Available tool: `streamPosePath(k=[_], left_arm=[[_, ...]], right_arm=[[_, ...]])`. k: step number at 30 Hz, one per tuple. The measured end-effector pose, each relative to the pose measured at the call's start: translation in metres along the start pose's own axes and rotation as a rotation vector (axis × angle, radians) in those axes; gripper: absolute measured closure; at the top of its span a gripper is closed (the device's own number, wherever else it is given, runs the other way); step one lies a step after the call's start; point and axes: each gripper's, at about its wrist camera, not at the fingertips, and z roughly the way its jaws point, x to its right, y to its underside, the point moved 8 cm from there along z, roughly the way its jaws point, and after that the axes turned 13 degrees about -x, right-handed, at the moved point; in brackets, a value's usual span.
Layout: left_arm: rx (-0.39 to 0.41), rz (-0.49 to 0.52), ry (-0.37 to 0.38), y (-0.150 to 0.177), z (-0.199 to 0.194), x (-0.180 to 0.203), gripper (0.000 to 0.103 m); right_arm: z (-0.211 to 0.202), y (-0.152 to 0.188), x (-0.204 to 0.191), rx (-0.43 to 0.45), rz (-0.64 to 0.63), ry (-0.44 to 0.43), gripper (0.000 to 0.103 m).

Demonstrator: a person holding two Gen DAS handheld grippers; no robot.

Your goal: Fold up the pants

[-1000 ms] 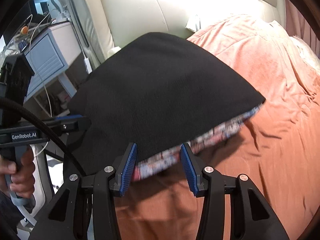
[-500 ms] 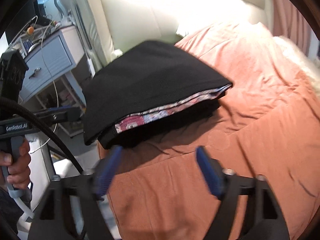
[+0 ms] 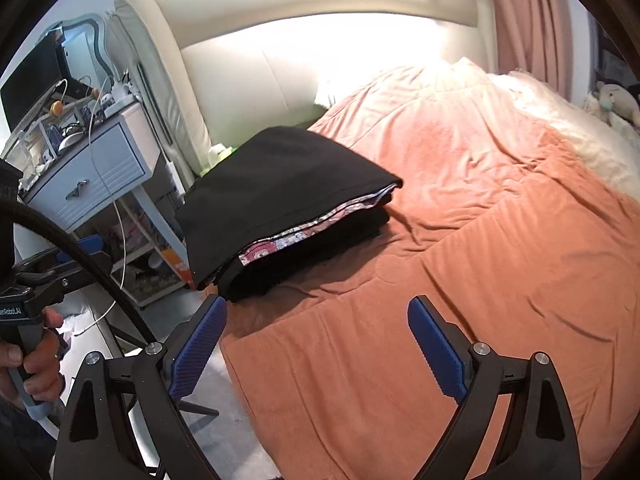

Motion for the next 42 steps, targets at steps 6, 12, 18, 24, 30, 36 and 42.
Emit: streamPosePath(k=[6,12,18,24,30,36,42], left_arm=[[0.040,0.039,-0.005,0.012,-0.025,0.021,0.001],[0.069,0.093,0.010,0.030,-0.046,0.047,0.001],[0.095,0.124,0.037,0.052,-0.067,0.068,0.001],[0.124,0.177,0.039,0.079,-0.090,0.085,0.001],[0.147,0.232,0.032,0.114,-0.115,0.103,0.001],[0.158,0.276,0.053,0.145,-0.134,0.119,0.001],[0.175,0.284,0.076,0.169,-0.155,0.129,0.001]], right_arm=[[-0.041,0.027,-0.003,0.045,0.006,0.027,0.009],[-0.080,0.062,-0.001,0.085,0.037,0.065,0.009],[-0.119,0.101,-0.006,0.117,0.059,0.107,0.009],[-0.155,0.145,-0.019,0.158,0.082,0.159,0.009],[-0.186,0.192,-0.034,0.199,0.114,0.229,0.009],[-0.220,0.236,-0.053,0.243,0.148,0.251,0.009],[-0.251,0.274,-0.071,0.283,0.170,0.269,0.009]])
